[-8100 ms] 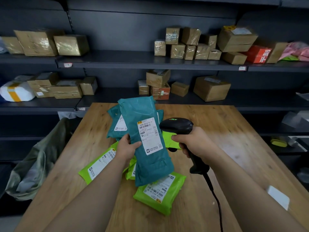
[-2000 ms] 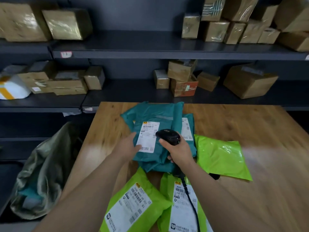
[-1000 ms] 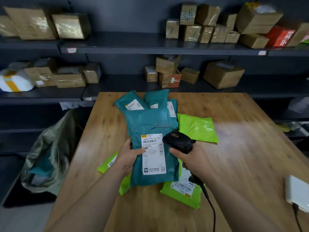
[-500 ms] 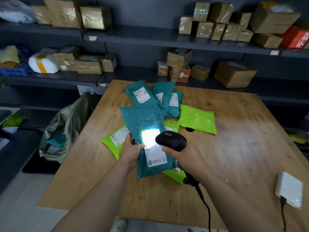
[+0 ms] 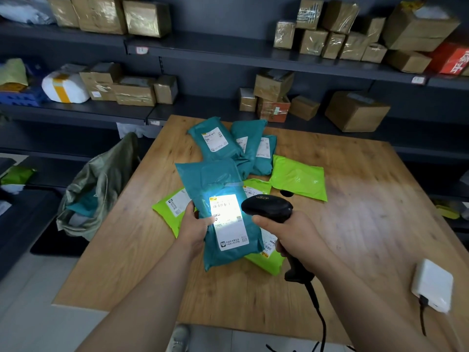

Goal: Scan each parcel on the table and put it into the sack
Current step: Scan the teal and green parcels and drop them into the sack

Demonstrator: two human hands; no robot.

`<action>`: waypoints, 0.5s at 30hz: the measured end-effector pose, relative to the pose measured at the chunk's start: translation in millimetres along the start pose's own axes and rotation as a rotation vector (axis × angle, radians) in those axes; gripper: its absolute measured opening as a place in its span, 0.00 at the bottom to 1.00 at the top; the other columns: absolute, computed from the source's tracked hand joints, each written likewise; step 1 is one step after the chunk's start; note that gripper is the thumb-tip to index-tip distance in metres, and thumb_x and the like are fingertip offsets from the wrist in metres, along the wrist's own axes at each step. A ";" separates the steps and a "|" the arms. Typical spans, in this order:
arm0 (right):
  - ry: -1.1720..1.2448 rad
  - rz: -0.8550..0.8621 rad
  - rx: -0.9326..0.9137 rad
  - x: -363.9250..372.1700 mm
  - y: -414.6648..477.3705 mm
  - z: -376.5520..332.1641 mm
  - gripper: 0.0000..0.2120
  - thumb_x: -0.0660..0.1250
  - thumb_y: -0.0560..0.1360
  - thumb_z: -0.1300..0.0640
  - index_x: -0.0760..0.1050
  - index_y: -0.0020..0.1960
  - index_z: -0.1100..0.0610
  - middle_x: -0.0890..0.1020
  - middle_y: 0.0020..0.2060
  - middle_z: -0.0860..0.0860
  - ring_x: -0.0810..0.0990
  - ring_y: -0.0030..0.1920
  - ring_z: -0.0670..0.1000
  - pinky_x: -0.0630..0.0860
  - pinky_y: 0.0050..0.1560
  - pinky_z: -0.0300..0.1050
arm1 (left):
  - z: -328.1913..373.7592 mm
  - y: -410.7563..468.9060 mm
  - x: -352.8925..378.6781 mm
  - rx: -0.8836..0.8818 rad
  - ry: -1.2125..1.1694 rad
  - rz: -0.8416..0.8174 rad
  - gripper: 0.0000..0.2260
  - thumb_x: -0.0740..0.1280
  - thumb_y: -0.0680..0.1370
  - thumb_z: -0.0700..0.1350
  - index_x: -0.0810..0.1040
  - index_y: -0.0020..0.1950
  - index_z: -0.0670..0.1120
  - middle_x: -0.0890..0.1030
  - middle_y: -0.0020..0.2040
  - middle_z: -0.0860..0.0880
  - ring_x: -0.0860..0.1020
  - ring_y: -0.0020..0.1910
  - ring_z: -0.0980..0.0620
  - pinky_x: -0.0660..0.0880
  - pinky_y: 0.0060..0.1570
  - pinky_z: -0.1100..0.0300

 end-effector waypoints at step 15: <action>-0.048 -0.018 0.034 -1.2 -4.6 8.2 0.11 0.75 0.68 0.44 0.80 0.41 0.50 0.73 0.18 0.47 0.71 0.20 0.46 0.69 0.24 0.40 | -12.0 -0.8 -3.3 -0.043 0.016 -0.050 0.30 0.70 0.71 0.26 0.68 0.67 0.49 0.81 0.57 0.45 0.82 0.52 0.44 0.81 0.40 0.51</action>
Point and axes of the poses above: each hand's wrist, its own y-axis towards the middle knuckle, its own x-axis out of the palm, z = x × y, the point moved 6 cm from there along y, towards the middle knuckle
